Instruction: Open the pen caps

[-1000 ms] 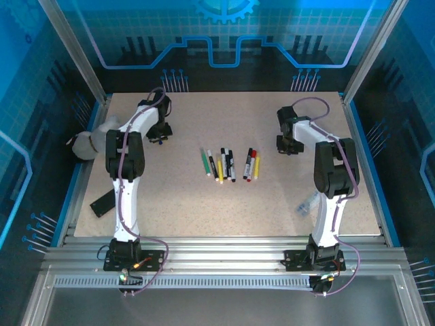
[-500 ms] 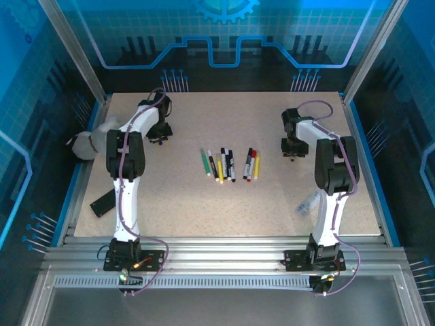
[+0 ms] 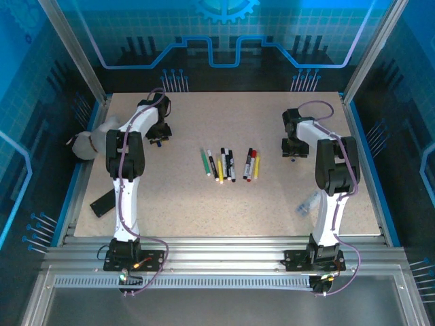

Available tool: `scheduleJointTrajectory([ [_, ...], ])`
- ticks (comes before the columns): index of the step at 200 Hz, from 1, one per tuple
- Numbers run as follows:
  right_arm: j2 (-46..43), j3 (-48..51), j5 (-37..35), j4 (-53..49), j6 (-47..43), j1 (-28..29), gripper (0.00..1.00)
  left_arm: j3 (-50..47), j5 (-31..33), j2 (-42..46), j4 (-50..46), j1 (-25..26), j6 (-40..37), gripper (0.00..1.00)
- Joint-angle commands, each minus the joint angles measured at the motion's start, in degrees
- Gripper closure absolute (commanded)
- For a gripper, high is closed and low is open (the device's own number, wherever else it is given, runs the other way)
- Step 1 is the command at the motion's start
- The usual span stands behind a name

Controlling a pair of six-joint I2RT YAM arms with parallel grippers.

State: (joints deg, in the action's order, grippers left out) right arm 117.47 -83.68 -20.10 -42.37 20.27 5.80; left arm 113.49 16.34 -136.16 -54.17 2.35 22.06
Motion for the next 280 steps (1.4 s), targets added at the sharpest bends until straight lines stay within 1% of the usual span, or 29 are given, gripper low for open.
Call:
scheduleJointTrajectory([
  [1, -3.5, 0.89, 1.73, -0.63, 0.02, -0.61, 0.5, 1.36, 0.15, -1.5, -2.35, -0.49, -0.69, 0.68],
  [17, -5.94, 1.43, 1.74, -0.2, 0.1, -0.53, 0.5, 1.64, 1.0, -0.68, -2.56, -0.42, -0.34, 0.67],
  [37, -9.91, 2.61, 1.87, 0.74, 0.42, -0.31, 0.5, 2.04, 1.93, 1.75, -2.45, -0.42, -0.12, 0.63],
  [71, -17.66, 4.61, 2.49, 1.54, 1.04, 1.51, 0.5, 1.44, 2.7, 8.32, -1.87, 0.05, 0.71, 0.6],
  [93, -21.66, 5.61, 1.48, 1.22, 0.89, 4.73, 0.5, -0.2, 1.65, 12.72, -1.03, 1.48, 0.88, 0.59],
  [106, -24.32, 6.7, 2.11, 1.8, 1.03, 7.18, 0.5, -2.5, 0.62, 15.31, 0.09, 3.08, 1.37, 0.6],
  [136, -27.8, 8.88, 3.39, 3.78, 3.03, 15.07, 0.53, -11.04, -6.62, 21.69, 6.52, 7.58, 4.55, 0.62],
  [156, -27.16, 8.76, 4.14, 4.59, 4.74, 21.01, 0.54, -13.2, -9.04, 22.36, 8.53, 11.19, 6.04, 0.63],
  [173, -25.42, 8.09, 5.64, 6.09, 6.39, 25.69, 0.56, -13.06, -9.33, 21.21, 8.73, 14.01, 6.4, 0.64],
  [209, -17.08, 1.9, 6.83, 6.53, 7.24, 33.21, 0.6, -12.24, -9.92, 18.02, 8.38, 17.1, 7.03, 0.66],
  [247, -8.38, -5.38, 7.98, 5.83, 6.7, 36.62, 0.61, -13.12, -10.87, 16.39, 8.4, 17.25, 6.15, 0.66],
  [280, -6.82, -6.85, 8.31, 6.08, 7.05, 36.85, 0.61, -13.74, -12.43, 14.12, 8.9, 17.34, 5.71, 0.68],
])
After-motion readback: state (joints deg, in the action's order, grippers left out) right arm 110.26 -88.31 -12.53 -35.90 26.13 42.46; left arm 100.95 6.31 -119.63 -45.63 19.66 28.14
